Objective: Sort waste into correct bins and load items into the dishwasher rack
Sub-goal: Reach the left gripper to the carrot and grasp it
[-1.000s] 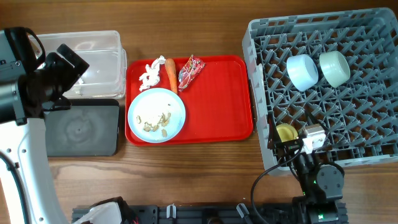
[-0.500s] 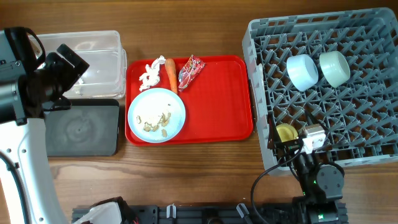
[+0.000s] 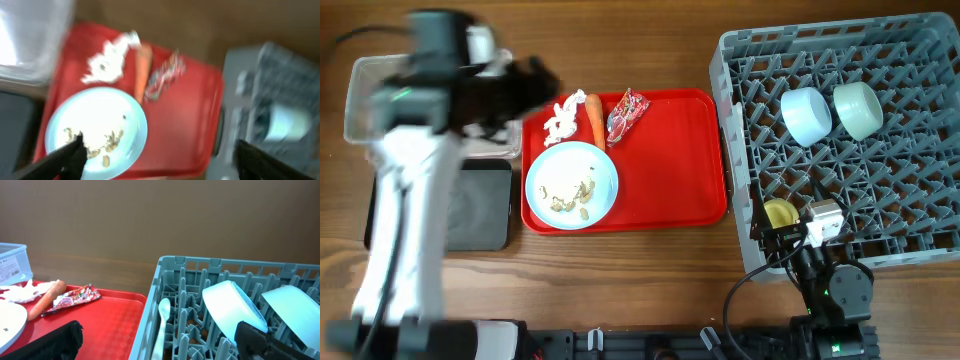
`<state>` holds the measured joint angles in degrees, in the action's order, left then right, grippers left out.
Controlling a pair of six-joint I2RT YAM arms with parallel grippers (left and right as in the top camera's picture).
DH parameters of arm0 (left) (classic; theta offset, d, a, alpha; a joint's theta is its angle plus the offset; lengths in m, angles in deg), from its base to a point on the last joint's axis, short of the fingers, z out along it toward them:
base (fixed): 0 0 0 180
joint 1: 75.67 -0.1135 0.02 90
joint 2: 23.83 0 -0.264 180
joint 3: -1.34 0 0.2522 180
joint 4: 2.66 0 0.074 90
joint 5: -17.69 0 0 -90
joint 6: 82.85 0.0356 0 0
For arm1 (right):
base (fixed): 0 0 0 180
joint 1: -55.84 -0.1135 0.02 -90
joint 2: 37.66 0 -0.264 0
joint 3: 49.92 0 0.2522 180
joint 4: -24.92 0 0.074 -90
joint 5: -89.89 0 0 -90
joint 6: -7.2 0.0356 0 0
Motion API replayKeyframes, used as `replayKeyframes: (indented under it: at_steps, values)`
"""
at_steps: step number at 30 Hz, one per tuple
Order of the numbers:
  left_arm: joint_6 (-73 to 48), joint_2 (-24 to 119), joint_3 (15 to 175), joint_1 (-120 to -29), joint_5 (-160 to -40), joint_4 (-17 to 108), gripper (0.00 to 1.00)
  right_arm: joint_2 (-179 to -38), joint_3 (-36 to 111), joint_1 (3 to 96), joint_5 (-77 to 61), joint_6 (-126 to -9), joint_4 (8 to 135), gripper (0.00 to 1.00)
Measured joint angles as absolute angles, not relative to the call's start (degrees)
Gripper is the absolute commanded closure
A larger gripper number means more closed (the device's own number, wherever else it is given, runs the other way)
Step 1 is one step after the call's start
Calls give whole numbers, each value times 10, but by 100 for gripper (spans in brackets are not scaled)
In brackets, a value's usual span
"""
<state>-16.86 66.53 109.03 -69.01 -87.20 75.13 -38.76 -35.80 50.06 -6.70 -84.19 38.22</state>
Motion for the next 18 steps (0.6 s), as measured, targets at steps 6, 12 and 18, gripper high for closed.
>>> replayKeyframes:
  at_steps: [6, 12, 18]
  values:
    - [-143, 784, 1089, -595, -818, 704, 16, -388, -358, 501, -67, -842, 382, 0]
    - [-174, 862, 1089, -592, -792, 658, 29, -388, -358, 501, -67, -842, 382, 0]
    - [-185, 927, 1089, -581, -789, 629, 32, -388, -358, 501, -67, -842, 382, 0]
